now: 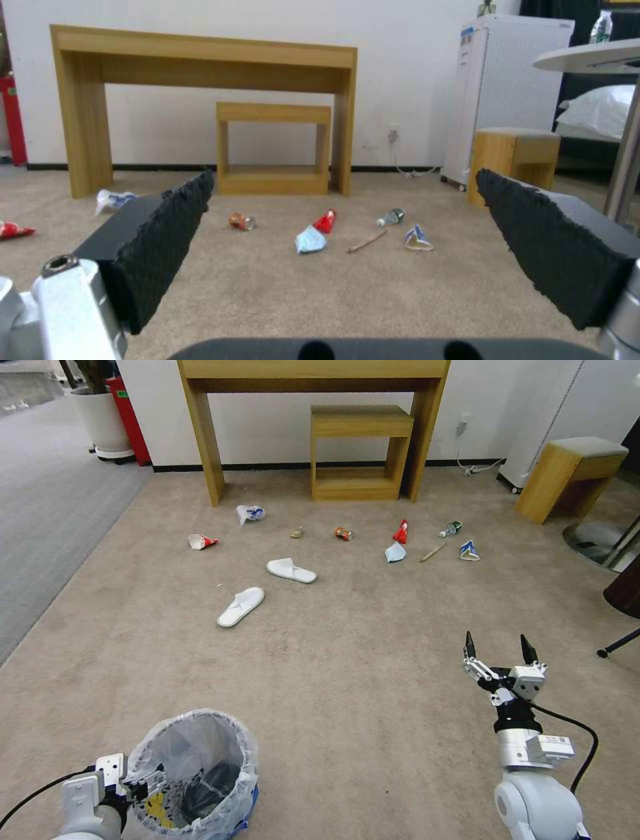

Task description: Pick up the trash bin and place the garbage on the floor into it.

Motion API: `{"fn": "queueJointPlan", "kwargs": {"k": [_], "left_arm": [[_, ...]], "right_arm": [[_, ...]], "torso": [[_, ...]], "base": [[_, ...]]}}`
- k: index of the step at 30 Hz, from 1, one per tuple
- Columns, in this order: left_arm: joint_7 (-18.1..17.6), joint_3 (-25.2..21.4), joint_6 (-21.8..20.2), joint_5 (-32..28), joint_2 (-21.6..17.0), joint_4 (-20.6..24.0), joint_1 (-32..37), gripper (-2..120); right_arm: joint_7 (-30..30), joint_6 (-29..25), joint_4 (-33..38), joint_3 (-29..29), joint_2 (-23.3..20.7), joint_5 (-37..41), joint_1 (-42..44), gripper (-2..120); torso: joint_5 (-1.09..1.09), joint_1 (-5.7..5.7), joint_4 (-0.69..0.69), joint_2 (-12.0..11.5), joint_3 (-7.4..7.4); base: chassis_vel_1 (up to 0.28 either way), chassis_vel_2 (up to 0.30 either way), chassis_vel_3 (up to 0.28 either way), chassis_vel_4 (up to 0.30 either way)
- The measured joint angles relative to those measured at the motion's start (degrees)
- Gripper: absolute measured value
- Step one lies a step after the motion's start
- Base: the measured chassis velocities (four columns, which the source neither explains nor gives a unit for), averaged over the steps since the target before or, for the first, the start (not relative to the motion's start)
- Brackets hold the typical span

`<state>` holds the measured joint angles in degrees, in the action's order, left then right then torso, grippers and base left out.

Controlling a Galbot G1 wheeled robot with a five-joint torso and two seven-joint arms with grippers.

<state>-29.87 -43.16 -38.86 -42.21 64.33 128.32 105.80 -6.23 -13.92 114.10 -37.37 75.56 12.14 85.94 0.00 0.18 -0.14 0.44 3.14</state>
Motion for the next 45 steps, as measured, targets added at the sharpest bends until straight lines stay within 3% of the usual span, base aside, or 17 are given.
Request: {"fn": "queueJointPlan", "kwargs": {"k": [33, 35, 37, 39, 45], "left_arm": [[-0.7, 1.6, -0.4, -1.0, 0.4, -1.6, -1.1, 94], [-0.7, 1.7, -0.5, -1.0, 0.4, -1.8, -1.2, 93], [-0.7, 1.9, -0.5, -1.0, 0.5, -2.3, -1.4, 80], [-0.7, 1.9, -0.5, -1.1, 0.6, -2.4, -1.5, 75], [-0.7, 2.4, -0.6, -1.1, 0.8, -3.5, -2.2, 68]], "right_arm": [[0.1, -0.5, -0.9, 0.7, 0.6, -1.5, 0.3, 94], [0.1, -0.5, -0.9, 0.7, 0.7, -1.6, 0.4, 94], [0.1, -0.8, -1.2, 0.7, 0.7, -1.8, 0.4, 93], [0.2, -0.8, -1.3, 0.7, 0.7, -1.8, 0.4, 93], [0.2, -0.9, -1.8, 0.9, 0.8, -2.0, 0.2, 91]], "torso": [[0.00, 0.00, 0.00, 0.0, 0.00], [0.00, 0.00, 0.00, 0.0, 0.00], [0.00, 0.00, 0.00, 0.0, 0.00], [0.00, 0.00, 0.00, 0.0, 0.00], [0.01, 0.00, 0.00, 0.0, 0.00]], "base": [[0.000, 0.000, 0.000, 0.000], [0.000, 0.000, 0.000, 0.000], [0.000, 0.000, 0.000, 0.000], [0.000, 0.000, 0.000, 0.000], [0.000, 0.000, 0.000, 0.000]]}}
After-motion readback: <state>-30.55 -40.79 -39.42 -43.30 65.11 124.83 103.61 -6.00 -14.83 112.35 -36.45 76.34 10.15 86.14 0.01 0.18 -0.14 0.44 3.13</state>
